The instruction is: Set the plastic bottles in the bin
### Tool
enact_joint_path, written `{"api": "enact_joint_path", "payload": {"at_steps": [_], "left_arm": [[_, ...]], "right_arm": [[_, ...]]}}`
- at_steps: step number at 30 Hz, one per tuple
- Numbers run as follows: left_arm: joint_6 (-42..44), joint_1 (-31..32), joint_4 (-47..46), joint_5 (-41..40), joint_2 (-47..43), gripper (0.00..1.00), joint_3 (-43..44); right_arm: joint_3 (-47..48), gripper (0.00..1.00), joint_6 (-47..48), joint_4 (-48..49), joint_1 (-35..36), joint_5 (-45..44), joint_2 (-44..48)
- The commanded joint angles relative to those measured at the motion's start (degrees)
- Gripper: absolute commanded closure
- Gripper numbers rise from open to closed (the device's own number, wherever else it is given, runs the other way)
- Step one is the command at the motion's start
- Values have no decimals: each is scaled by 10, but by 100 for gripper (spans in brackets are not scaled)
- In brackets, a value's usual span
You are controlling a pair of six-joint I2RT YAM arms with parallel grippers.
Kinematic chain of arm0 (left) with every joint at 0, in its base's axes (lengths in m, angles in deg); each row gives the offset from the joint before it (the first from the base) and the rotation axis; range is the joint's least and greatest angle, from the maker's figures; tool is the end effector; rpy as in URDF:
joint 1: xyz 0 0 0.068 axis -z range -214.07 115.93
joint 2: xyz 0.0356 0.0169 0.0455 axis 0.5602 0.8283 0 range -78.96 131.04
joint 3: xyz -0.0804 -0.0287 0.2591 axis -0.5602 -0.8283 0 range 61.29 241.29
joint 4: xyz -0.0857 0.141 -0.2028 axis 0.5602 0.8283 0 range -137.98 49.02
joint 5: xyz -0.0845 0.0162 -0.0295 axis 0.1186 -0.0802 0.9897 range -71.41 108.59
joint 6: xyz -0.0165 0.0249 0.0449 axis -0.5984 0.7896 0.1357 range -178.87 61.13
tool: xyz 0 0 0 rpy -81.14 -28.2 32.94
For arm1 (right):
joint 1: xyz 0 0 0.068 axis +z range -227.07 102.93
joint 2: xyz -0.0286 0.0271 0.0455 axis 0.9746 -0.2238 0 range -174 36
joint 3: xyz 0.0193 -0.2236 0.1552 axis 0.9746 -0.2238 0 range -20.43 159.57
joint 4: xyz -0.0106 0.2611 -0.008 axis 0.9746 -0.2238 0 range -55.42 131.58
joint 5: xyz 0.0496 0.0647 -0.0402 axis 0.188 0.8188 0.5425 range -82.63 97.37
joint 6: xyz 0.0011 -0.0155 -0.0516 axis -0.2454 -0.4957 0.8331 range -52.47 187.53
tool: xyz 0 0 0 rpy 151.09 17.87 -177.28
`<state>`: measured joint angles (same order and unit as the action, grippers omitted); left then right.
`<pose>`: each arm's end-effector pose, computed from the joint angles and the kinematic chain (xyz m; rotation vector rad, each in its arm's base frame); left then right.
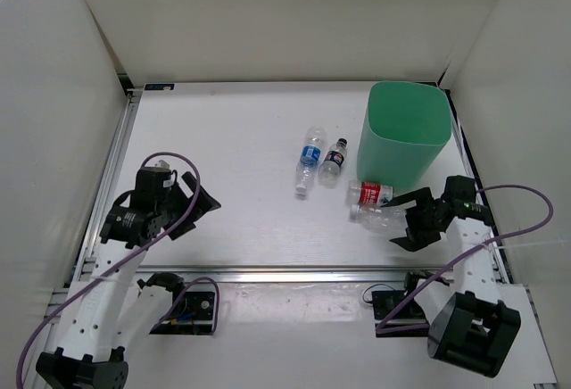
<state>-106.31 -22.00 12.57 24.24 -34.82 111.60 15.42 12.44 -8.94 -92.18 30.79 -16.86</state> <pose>0.1279 -0.0309 0.2944 -0.7505 2.4897 -0.5259 0.1516 -0.0263 0.2111 1.5269 2.3745 0.7410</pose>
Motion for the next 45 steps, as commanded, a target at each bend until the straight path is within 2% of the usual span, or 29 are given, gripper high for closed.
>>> {"api": "enact_joint_path", "payload": {"at_steps": [1, 7, 8, 13, 18, 21, 23, 24, 27, 30, 31, 33, 34, 36, 38, 40, 42, 44, 45], "left_arm": [[28, -12, -25, 45, -20, 0, 17], [41, -23, -20, 51, 9, 0, 28], [47, -23, -25, 51, 14, 0, 28], [53, -28, -25, 51, 41, 0, 33], [53, -40, -15, 56, 53, 0, 33], [53, -40, -20, 63, 48, 0, 22], [53, -45, -26, 69, 48, 0, 22], [53, -45, -26, 69, 48, 0, 16], [53, -45, -26, 74, 48, 0, 16], [53, -45, -26, 74, 48, 0, 16], [53, -45, -26, 81, 48, 0, 10], [47, -45, -26, 81, 43, 0, 10], [47, -45, -26, 81, 43, 0, 5], [34, -45, -32, 81, 35, 0, -10], [29, -45, -32, 81, 27, 0, -15], [29, -45, -32, 70, 10, 0, -15], [23, -45, -40, 65, 3, 0, -21], [17, -45, -65, 70, -5, 0, -40], [10, -45, -74, 70, -11, 0, -45]], "right_arm": [[-12, 0, -29, 62, -9, -18, -32], [-31, 1, -41, 98, -25, -38, -94], [-38, 5, -41, 98, -32, -38, -113], [-61, 9, -41, 120, -37, -50, -158], [-43, 20, -7, 157, -37, -43, -254], [-19, 19, 8, 139, -37, -52, -279], [-14, 14, 13, 139, -37, -59, -248], [-14, 8, 13, 139, -37, -59, -236], [-25, 6, 13, 139, -37, -65, -212], [-32, 24, 13, 130, -37, -56, -240], [-38, 36, 18, 130, -37, -49, -246], [-38, 49, 34, 107, -37, -49, -246], [-38, 60, 40, 99, -37, -55, -236], [-38, 69, 56, 67, -37, -55, -206], [-33, 73, 61, 25, -37, -55, -175], [-20, 77, 61, -64, -37, -55, -99], [41, 80, 53, -167, 1, -54, -22], [108, 80, 47, -225, 11, -47, 51], [206, 78, 47, -247, 11, -47, 65]]}}
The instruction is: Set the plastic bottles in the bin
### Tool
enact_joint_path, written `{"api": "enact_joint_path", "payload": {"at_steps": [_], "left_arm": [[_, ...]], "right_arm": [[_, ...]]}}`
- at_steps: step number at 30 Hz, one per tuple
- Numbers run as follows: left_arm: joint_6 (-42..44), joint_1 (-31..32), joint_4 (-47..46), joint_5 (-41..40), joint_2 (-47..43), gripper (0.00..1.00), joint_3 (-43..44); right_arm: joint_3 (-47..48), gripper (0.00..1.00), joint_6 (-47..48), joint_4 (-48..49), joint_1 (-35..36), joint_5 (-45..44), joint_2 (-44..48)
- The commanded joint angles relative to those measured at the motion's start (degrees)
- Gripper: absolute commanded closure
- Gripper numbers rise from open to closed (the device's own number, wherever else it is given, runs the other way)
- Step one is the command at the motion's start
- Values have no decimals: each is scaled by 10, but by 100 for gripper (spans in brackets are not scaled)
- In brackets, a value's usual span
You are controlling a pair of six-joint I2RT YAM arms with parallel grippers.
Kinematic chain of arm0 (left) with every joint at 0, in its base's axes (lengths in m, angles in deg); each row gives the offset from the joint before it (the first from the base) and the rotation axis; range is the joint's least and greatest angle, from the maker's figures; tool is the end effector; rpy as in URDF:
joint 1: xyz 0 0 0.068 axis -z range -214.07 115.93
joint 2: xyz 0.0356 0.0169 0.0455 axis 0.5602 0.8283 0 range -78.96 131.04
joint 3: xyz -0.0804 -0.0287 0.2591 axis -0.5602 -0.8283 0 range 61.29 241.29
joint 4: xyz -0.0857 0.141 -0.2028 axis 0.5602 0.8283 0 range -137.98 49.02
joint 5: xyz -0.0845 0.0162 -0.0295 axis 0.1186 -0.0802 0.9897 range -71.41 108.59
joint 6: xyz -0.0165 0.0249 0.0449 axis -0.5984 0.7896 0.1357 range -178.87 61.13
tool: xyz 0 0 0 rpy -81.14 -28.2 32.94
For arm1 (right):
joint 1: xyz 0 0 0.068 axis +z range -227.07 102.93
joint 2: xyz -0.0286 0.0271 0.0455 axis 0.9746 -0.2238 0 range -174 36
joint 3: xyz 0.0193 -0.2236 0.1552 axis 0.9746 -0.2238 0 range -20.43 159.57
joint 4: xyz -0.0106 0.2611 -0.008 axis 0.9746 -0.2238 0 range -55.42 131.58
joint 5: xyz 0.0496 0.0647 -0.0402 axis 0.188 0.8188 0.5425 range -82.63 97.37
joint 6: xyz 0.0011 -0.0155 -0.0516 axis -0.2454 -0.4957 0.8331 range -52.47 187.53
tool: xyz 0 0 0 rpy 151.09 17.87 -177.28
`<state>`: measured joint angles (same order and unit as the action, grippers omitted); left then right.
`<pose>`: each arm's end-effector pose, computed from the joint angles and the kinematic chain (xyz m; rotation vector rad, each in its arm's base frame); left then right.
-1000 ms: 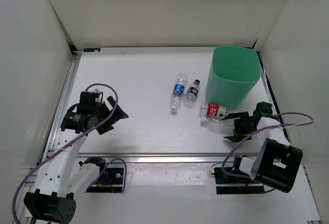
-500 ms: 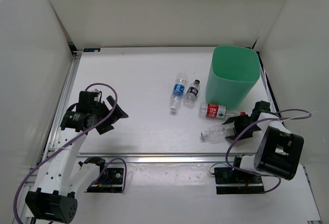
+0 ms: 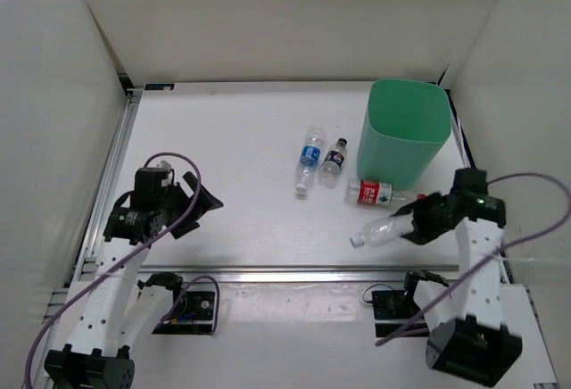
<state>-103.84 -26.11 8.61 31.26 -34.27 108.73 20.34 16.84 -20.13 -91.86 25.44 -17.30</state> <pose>0.1360 -0.0269 0.2831 -0.7359 2.4958 -0.6367 0.1418 -0.0260 0.2268 1.5276 2.4947 0.5672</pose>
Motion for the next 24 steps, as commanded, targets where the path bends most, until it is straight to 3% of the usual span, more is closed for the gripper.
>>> {"api": "enact_joint_path", "payload": {"at_steps": [1, 4, 6, 7, 9, 11, 13, 17, 21, 24], "left_arm": [[-14, -4, -46, 8, -16, 0, -22], [-21, -4, -85, 23, -16, 2, -37], [-21, -9, -116, 58, -8, 3, -37], [-2, -9, -124, 73, -2, 3, -37], [15, -9, -124, 99, 26, 3, -8], [42, -3, -118, 99, 53, 3, 16], [61, 12, -106, 84, 66, 2, 50], [67, 25, -101, 68, 85, 2, 63], [60, 25, -101, 83, 103, 1, 63], [72, 25, -101, 80, 116, 1, 70]], "right_arm": [[222, 76, 3, -173, 8, -6, 75], [511, 75, 37, -208, 8, -46, 16], [655, 75, 48, -218, 8, -113, -80], [777, 75, 48, -218, 8, -136, -114], [856, 77, 53, -202, 8, -174, -202], [904, 79, 53, -152, 8, -199, -262], [884, 79, 53, -106, 24, -222, -290], [820, 71, 78, -24, 67, -308, -338], [824, 65, 135, 47, 121, -361, -390], [859, 43, 164, 52, 143, -380, -410]]}}
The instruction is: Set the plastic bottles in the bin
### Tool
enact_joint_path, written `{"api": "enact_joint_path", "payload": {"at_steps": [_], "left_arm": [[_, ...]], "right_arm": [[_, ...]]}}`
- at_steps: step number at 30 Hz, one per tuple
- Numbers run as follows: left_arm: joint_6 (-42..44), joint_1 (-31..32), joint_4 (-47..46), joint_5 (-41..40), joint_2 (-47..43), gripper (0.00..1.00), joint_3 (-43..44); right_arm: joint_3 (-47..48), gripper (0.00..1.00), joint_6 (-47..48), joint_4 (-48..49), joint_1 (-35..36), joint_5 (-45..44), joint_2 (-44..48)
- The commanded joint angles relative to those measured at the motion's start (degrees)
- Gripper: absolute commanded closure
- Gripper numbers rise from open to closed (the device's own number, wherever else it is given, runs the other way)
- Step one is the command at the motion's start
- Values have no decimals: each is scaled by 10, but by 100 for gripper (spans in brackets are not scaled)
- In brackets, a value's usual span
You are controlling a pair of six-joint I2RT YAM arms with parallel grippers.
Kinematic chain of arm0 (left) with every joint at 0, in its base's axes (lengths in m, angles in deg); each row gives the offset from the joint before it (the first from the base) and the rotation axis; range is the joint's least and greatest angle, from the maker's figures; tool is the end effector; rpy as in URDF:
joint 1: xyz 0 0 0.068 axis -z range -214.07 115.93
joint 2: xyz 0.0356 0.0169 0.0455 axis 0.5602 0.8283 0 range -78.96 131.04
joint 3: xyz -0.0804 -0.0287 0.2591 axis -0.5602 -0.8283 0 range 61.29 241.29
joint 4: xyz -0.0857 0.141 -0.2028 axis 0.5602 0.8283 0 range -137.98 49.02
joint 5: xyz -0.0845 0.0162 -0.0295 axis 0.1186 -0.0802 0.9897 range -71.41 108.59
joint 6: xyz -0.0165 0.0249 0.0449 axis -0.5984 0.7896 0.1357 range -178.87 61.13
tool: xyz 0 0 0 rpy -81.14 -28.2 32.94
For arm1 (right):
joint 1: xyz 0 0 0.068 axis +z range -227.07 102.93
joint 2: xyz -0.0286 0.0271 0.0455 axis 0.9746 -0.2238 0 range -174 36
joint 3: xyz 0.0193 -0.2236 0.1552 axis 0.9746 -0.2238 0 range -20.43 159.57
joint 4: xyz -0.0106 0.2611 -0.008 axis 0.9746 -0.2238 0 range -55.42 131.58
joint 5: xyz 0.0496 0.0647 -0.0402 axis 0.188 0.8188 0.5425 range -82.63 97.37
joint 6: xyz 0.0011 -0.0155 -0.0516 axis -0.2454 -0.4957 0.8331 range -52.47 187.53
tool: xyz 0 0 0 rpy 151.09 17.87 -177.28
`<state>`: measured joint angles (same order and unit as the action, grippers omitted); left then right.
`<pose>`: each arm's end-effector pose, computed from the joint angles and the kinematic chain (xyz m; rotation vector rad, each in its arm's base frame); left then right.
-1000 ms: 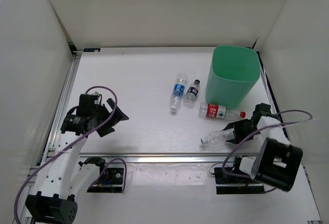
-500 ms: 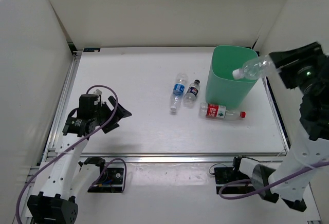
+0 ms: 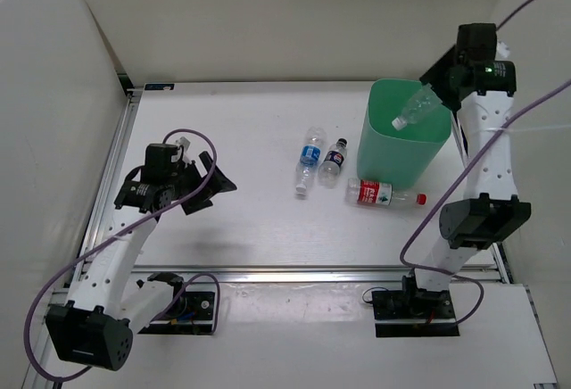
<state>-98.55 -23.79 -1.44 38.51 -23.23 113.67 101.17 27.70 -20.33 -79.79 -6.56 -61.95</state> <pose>0.1836 -0.0456 0.2950 -0.4861 2.4938 -0.7944 0.3413 -0.0248 0.4610 0.9252 2.0146 0.0852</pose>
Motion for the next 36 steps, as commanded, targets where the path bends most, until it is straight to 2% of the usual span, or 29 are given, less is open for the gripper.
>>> {"api": "enact_joint_path", "payload": {"at_steps": [1, 2, 5, 6, 9, 10, 11, 12, 13, 15, 20, 25, 29, 36], "left_arm": [[19, 2, 5, 1, 16, 1, 26], [27, 2, 5, 1, 16, 1, 39], [27, 2, 5, -11, 28, 1, 44], [27, 2, 5, -11, 28, 1, 44], [21, 2, 5, -18, 41, 1, 44], [21, 2, 5, -18, 41, 1, 44], [21, 2, 5, -18, 41, 1, 44], [15, 2, 5, -18, 41, 1, 44], [22, 2, 5, -18, 41, 1, 44], [29, 2, 5, -13, 36, 1, 51], [36, 2, 25, -22, 20, 1, 51], [36, -4, 30, -35, 15, 1, 18], [30, -4, 30, -41, 15, 1, 7], [20, -4, 36, -63, 10, 1, -10]], "right_arm": [[50, 25, 64, 54, 23, -60, 36], [56, 0, 71, 54, 32, -60, 36], [17, 0, 18, 14, 26, -71, 83], [-12, 0, -12, 0, 13, -41, 104], [-218, 0, -147, -29, -84, 60, 249], [-285, 0, -164, 14, -116, 109, 283], [-424, 0, -179, 50, -176, 227, 316], [-492, 0, -186, 91, -204, 287, 373], [-545, 0, -197, 144, -218, 327, 393], [-607, 0, -203, 158, -218, 380, 399], [-683, 0, -216, 193, -232, 396, 414], [-744, 0, -230, 231, -232, 396, 369], [-776, 0, -235, 289, -225, 401, 301], [-765, 0, -235, 366, -196, 408, 175]]}}
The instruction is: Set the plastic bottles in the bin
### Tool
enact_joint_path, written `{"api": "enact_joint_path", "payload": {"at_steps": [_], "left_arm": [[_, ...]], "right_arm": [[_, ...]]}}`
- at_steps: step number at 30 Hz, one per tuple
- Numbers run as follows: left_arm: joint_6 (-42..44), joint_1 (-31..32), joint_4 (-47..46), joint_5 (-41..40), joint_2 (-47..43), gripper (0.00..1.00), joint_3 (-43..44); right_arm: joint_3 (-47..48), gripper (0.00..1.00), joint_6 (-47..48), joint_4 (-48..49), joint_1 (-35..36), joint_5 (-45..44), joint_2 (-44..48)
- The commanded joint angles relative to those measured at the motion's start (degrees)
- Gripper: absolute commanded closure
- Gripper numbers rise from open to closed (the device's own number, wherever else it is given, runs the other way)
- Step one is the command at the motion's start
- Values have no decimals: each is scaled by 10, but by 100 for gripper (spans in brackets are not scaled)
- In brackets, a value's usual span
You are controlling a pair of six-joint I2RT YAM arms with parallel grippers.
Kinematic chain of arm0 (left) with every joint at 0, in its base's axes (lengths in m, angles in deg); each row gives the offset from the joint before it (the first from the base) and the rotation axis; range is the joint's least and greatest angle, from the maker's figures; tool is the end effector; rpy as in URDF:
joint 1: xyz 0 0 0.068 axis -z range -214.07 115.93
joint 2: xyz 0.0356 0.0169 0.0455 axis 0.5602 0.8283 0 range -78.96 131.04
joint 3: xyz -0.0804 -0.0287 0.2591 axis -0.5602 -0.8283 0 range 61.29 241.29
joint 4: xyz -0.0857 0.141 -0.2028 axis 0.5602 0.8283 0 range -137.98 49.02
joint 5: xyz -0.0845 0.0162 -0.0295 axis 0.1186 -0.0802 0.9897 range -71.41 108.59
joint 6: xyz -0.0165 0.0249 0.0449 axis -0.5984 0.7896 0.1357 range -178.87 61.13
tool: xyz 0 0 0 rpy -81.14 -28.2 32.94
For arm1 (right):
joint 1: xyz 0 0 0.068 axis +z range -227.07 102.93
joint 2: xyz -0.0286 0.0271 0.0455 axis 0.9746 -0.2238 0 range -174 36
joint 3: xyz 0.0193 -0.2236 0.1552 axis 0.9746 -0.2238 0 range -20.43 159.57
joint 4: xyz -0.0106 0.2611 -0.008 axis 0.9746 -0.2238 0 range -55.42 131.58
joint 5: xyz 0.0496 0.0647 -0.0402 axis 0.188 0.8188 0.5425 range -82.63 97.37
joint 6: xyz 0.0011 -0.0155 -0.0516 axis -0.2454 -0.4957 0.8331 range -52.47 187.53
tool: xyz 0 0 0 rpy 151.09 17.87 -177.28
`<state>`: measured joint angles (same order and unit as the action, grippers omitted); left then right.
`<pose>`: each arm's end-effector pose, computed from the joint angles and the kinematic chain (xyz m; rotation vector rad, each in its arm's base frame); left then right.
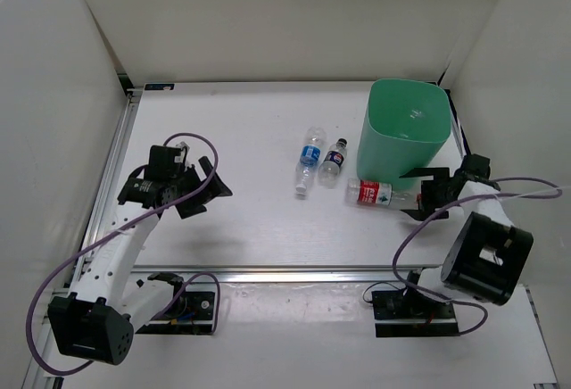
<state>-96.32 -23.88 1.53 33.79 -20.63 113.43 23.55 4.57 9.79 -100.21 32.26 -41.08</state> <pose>0.1879 -0.0433 0.2819 -0.5134 2.5763 -0.6475 0.2303 -0.0821 0.1911 1.7931 2.1191 0.7856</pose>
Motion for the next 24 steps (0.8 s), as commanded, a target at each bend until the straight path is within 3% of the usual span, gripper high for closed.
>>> {"api": "enact_joint_path", "payload": {"at_steps": [1, 7, 11, 15, 17, 20, 24], "left_arm": [[-8, -3, 6, -23, -16, 1, -7], [-18, -3, 11, -35, -16, 1, -7], [-24, -3, 16, -40, -10, 1, -7], [-29, -3, 29, -40, -5, 1, -7], [-29, -3, 29, -46, 0, 1, -7], [-34, -3, 34, -46, -5, 1, -7], [-46, -3, 34, -59, -15, 1, -7]], "right_arm": [[20, 0, -4, 65, 8, 20, -48], [72, 0, 1, 65, 27, 20, -156], [104, 6, 1, 51, 39, 20, -234], [122, 29, 13, 30, 50, 14, -263], [113, 49, 23, 14, 50, 7, -263], [105, 62, 42, -29, 50, 2, -223], [98, 69, 88, -136, 72, -23, -109]]}}
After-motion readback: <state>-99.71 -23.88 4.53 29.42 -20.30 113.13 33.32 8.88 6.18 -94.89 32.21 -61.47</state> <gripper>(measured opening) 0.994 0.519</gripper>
